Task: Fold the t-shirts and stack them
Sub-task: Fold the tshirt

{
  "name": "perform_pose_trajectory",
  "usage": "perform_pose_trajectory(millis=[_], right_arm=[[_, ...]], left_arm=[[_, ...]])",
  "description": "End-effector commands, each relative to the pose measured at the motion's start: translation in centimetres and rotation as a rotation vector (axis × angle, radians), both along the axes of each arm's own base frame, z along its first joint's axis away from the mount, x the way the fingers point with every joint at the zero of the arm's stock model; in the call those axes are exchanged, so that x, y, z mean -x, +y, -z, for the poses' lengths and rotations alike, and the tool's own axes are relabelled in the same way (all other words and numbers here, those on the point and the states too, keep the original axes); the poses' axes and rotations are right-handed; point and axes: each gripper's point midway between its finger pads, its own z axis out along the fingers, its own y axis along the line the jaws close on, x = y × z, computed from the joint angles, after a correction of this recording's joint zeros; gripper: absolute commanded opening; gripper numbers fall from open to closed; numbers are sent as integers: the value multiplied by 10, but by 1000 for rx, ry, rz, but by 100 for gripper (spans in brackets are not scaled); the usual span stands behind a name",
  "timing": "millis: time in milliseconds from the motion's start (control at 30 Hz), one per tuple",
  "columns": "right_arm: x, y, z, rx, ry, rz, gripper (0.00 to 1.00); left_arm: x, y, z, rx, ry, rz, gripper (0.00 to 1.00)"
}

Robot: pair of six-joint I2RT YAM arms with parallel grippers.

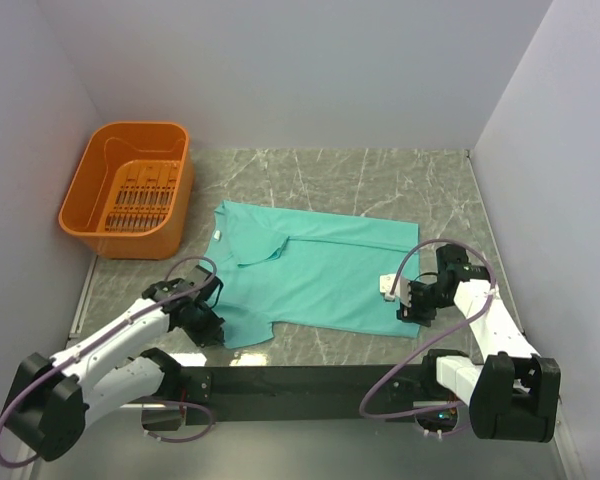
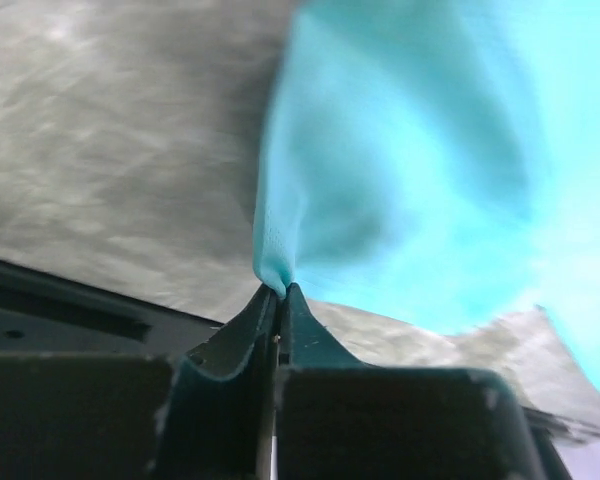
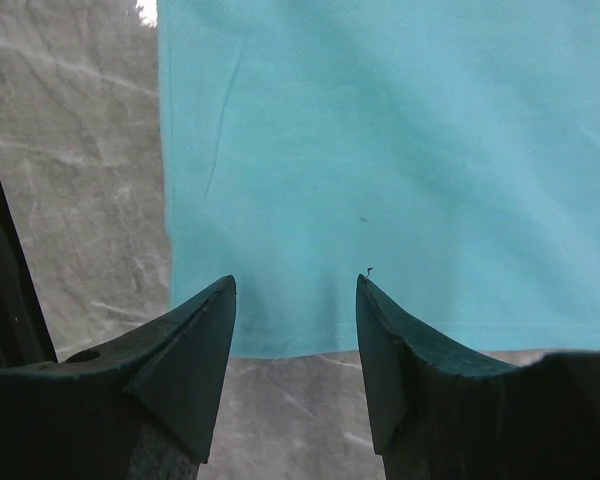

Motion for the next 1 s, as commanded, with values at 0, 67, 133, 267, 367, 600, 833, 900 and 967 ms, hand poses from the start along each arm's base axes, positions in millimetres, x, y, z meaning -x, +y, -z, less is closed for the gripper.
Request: perform_pose_trajectory(millis=[0,67,133,267,367,600,833,900,967], right_arm=[[10,-6,3,45,2,-90,59],[12,-9,6,66,14,-123,59],[17,-14,11,94,51,-138,58],[30,-22,16,142,87,-165,56],[42,-18,13,130,85,-190,54],[43,-15,5,136,73,-148,52],[42,-5,1,163,83,-163,55],[42,-1,8,190,92,-169,56],[43,1,14,213,97,-170,57]], left_arm=[[-18,-7,-15,37,-113,22,3],[-18,-14,-16,82,-120,31,2],[-16,-16,-14,100,-120,37,2],[-17,-18,-17,127,-149,38,1],[-18,-21,-19,147,-161,40,1],[-20,-26,-23,170,-171,47,1],[-24,-27,-26,172,-177,40,1],[-23,-27,-25,172,-175,36,1],[-23,-27,-24,177,-175,32,1]])
